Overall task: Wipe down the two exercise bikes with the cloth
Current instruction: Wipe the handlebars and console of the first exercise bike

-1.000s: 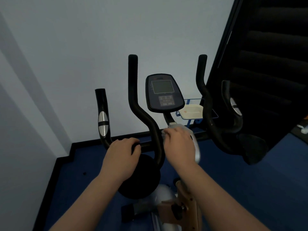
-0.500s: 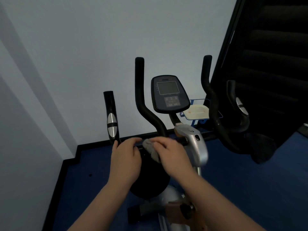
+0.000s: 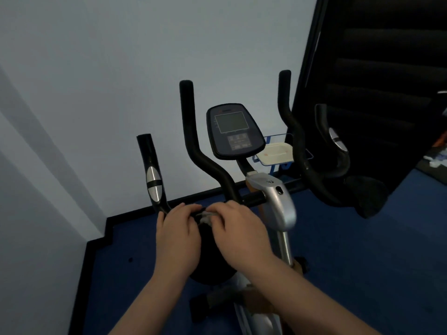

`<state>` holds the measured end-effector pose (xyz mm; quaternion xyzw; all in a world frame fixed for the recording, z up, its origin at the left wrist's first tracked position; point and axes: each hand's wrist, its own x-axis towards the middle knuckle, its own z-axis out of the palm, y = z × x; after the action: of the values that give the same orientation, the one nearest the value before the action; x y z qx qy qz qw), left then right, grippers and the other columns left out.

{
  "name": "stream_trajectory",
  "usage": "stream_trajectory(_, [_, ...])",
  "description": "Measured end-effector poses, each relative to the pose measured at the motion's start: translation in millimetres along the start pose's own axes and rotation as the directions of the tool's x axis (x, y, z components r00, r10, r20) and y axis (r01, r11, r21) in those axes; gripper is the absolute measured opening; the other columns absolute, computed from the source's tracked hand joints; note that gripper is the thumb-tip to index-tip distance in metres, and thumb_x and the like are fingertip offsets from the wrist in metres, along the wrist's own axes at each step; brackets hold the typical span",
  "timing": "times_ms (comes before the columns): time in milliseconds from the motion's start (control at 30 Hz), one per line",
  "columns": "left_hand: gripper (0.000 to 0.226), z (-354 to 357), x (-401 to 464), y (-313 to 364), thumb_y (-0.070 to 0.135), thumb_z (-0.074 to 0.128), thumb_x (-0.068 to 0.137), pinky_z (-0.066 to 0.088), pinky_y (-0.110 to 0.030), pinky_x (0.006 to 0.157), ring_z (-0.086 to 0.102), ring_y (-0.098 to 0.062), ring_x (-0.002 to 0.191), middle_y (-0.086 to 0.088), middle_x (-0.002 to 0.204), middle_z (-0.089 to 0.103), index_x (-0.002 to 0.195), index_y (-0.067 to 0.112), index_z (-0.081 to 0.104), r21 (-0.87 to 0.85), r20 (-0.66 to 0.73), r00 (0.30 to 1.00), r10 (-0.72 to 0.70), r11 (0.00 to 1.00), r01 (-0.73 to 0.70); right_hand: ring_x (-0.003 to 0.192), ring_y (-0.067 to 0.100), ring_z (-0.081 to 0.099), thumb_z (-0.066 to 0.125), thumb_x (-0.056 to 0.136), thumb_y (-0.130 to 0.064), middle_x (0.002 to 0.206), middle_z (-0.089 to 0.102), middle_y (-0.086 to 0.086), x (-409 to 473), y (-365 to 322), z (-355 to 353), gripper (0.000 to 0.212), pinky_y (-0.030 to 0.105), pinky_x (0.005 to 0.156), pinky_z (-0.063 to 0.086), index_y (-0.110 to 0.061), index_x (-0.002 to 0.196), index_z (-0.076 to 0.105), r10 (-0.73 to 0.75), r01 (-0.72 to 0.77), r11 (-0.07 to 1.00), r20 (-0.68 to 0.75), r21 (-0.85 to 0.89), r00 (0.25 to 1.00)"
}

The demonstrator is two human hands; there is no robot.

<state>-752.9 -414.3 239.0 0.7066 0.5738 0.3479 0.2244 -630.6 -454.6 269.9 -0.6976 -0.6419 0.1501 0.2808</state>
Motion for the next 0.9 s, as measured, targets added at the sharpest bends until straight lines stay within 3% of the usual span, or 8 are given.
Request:
stream_trajectory(67, [0.038, 0, -1, 0, 0.004, 0.038, 0.095, 0.016, -0.042, 0.117, 0.048, -0.009, 0.123, 0.009, 0.118, 0.062, 0.113, 0.024, 0.065, -0.008, -0.001, 1.0, -0.001, 1.0, 0.001, 0.101, 0.009, 0.055, 0.04, 0.099, -0.033, 0.111, 0.056, -0.013, -14, 11, -7, 0.026, 0.034, 0.085, 0.048, -0.039, 0.12, 0.056, 0.017, -0.016, 0.997, -0.011, 0.076, 1.0])
stream_trajectory(167, [0.038, 1, 0, 1, 0.005, 0.037, 0.095, 0.01, -0.038, 0.119, 0.048, -0.007, 0.123, 0.01, 0.117, 0.062, 0.113, 0.025, 0.064, -0.007, -0.003, 1.0, -0.001, 1.0, 0.001, 0.088, 0.008, 0.056, 0.039, 0.098, -0.035, 0.102, 0.055, -0.013, -23, 21, -12, 0.021, 0.03, 0.076, 0.049, -0.038, 0.112, 0.055, 0.027, -0.027, 1.0, -0.04, -0.006, 0.999])
stream_trajectory(300, [0.04, 0, 3, 2, 0.001, 0.037, 0.094, 0.007, -0.031, 0.119, 0.052, -0.008, 0.118, 0.011, 0.112, 0.063, 0.111, 0.024, 0.065, 0.014, -0.017, 1.0, -0.002, 1.0, 0.003, 0.101, 0.016, 0.055, 0.039, 0.099, -0.027, 0.113, 0.059, -0.004, 3, 1, 0, 0.027, 0.028, 0.076, 0.04, -0.027, 0.118, 0.057, -0.003, 0.001, 0.996, -0.019, -0.092, 1.0])
stream_trajectory(433, [0.04, 1, 0, 6, 0.001, 0.038, 0.094, 0.021, -0.042, 0.115, 0.052, -0.007, 0.107, 0.012, 0.107, 0.063, 0.109, 0.025, 0.065, 0.008, -0.018, 1.0, 0.003, 1.0, -0.003, 0.107, 0.017, 0.052, 0.037, 0.101, -0.026, 0.119, 0.055, -0.002, 9, -1, 2, 0.03, 0.031, 0.083, 0.043, -0.026, 0.125, 0.054, -0.064, 0.067, 0.996, 0.051, -0.054, 0.997])
stream_trajectory(600, [0.037, 2, -5, 5, 0.005, 0.039, 0.096, 0.028, -0.047, 0.113, 0.032, 0.013, 0.1, 0.015, 0.11, 0.059, 0.111, 0.027, 0.064, -0.071, -0.073, 0.997, -0.035, 0.997, 0.029, 0.096, 0.007, 0.05, 0.033, 0.102, -0.035, 0.107, 0.047, -0.013, -20, 26, -9, 0.026, 0.03, 0.079, 0.047, -0.039, 0.123, 0.048, -0.134, 0.136, 0.989, 0.036, -0.057, 0.99])
stream_trajectory(733, [0.037, 2, -5, 7, 0.006, 0.04, 0.095, 0.032, -0.044, 0.111, 0.043, -0.005, 0.115, 0.017, 0.108, 0.06, 0.111, 0.03, 0.064, -0.117, -0.092, 0.993, -0.078, 0.991, 0.067, 0.102, 0.011, 0.051, 0.034, 0.102, -0.032, 0.112, 0.051, -0.01, 2, 18, -7, 0.025, 0.032, 0.083, 0.046, -0.033, 0.121, 0.051, -0.16, 0.164, 0.984, 0.055, -0.067, 0.986])
stream_trajectory(833, [0.039, 2, -7, 7, 0.004, 0.04, 0.095, 0.034, -0.03, 0.108, 0.048, -0.007, 0.115, 0.027, 0.102, 0.053, 0.11, 0.03, 0.065, -0.187, -0.086, 0.993, -0.086, 0.98, 0.069, 0.107, 0.014, 0.049, 0.038, 0.101, -0.027, 0.115, 0.056, -0.005, 14, 8, 3, 0.027, 0.034, 0.086, 0.045, -0.028, 0.123, 0.055, -0.208, 0.212, 0.974, 0.048, -0.076, 0.977])
stream_trajectory(900, [0.039, 3, -10, 1, 0.004, 0.037, 0.097, 0.032, -0.016, 0.098, 0.043, -0.001, 0.117, 0.021, 0.111, 0.052, 0.112, 0.028, 0.064, -0.26, -0.05, 0.993, -0.108, 0.961, 0.091, 0.103, 0.015, 0.049, 0.048, 0.098, -0.022, 0.112, 0.059, -0.007, 2, 7, 8, 0.027, 0.032, 0.081, 0.044, -0.027, 0.122, 0.06, -0.299, 0.291, 0.945, -0.035, -0.147, 0.954])
